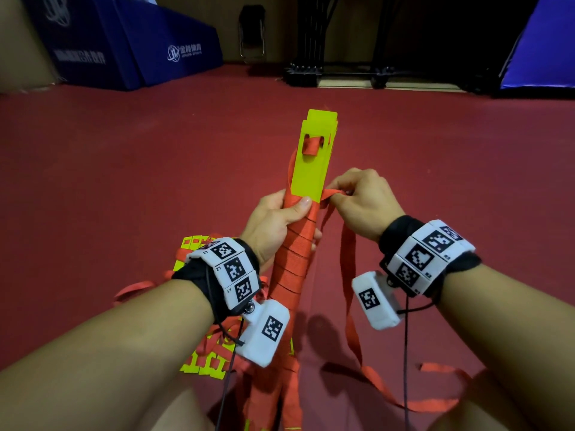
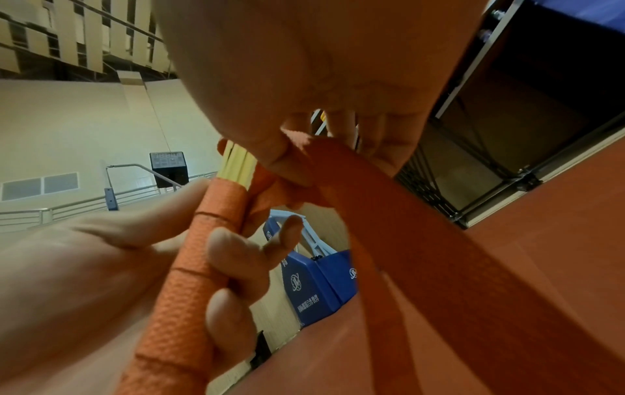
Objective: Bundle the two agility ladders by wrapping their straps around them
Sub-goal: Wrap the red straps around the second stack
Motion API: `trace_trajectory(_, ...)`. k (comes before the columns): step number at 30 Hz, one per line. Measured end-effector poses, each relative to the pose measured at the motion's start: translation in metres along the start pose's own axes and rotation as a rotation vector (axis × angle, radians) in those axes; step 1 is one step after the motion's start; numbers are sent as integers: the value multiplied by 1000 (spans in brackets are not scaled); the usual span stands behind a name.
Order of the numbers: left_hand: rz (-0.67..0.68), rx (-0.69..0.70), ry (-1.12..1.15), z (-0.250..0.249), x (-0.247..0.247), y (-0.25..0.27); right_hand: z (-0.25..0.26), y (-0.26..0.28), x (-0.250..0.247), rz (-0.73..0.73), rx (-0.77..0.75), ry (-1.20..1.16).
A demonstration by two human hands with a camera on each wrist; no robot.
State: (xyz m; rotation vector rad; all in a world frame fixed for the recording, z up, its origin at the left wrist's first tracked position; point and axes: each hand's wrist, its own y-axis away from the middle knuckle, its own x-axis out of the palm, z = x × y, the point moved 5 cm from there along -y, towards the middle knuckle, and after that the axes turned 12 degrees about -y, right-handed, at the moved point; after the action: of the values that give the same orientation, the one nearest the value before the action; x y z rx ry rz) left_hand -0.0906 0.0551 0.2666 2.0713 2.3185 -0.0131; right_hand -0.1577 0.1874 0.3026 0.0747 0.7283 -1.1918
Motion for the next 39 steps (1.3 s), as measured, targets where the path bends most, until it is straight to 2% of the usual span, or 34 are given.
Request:
trace_trajectory(6,-15,-4,-6,-1,-5,0,-8,1,6,99,94,-80)
trace_trajectory(11,-65,1,29,0,-17,-4,-10,5,15,268,95,-413)
trace_trajectory(14,-41,1,3,2,-15,-3,-12,3,16,255,134,-514)
trace_trajectory(20,-37,55,-107,3,-7,-7,-8,-1,9,168,53,-338)
trace_trajectory(24,-83,137,-329,7,-9,-13,0,2,15,161,48,-267)
trace_trajectory(26,-108,123,-437,15,-13,-19,5,4,19,118,16,-159)
trace_trajectory(29,-71,110,-503,22,-10,-25,9,5,18,10,36,23)
trace_trajectory(31,-36,102,-441,16,-1,-21,8,5,15,-12,47,39)
trace_trajectory(35,-6,104,-171,11,5,-17,5,2,14,12,23,6)
trace_trajectory(39,-34,98,-106,11,-2,-19,2,-2,12,29,42,-57)
